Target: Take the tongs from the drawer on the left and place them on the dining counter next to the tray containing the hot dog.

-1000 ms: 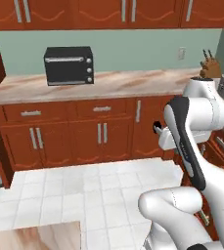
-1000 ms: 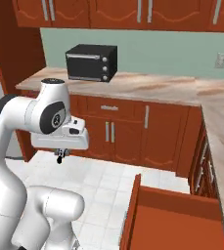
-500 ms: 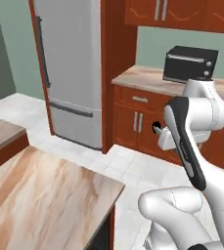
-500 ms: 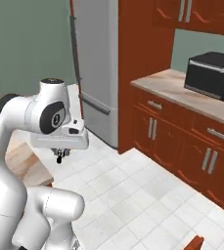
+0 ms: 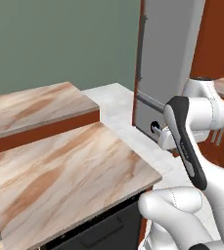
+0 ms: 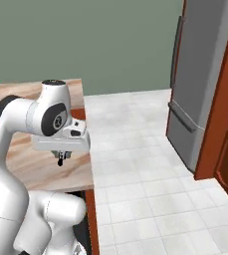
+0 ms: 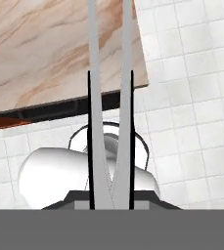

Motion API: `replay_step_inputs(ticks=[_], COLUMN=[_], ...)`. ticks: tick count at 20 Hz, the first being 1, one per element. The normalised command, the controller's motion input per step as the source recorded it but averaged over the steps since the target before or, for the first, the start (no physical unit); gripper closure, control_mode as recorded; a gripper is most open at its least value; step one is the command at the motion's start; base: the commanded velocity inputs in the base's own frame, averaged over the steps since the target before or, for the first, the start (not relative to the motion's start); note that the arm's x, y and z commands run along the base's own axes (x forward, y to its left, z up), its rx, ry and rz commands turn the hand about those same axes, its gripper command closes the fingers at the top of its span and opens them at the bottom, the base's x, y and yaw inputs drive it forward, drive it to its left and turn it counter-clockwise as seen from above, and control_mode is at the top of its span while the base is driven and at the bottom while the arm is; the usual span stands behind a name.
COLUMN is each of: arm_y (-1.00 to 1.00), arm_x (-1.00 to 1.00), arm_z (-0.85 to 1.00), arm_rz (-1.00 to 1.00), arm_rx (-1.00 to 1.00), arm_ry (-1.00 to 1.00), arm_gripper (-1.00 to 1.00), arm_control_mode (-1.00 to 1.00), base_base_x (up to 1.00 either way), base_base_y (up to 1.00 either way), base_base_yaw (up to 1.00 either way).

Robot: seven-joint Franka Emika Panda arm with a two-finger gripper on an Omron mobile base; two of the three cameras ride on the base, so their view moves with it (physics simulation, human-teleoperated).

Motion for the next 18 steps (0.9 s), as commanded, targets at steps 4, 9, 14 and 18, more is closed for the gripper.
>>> replay_step_inputs(ticks=[4,9,14,18], arm_y=[0.0,0.0,0.0,0.0], arm_x=[0.0,0.0,0.0,0.0], arm_z=[0.0,0.0,0.0,0.0], arm_rz=[0.0,0.0,0.0,0.0], arm_rx=[0.0,0.0,0.0,0.0], arm_ry=[0.0,0.0,0.0,0.0], arm_gripper=[1.0,1.0,1.0,1.0], arm_control_mode=[1.0,1.0,1.0,1.0], base_base_x=[0.0,-0.11,0.04,0.6], base_base_y=[0.67,0.73,0.08,0.26], base_base_yaw=[0.45,0.29,0.0,-0.04])
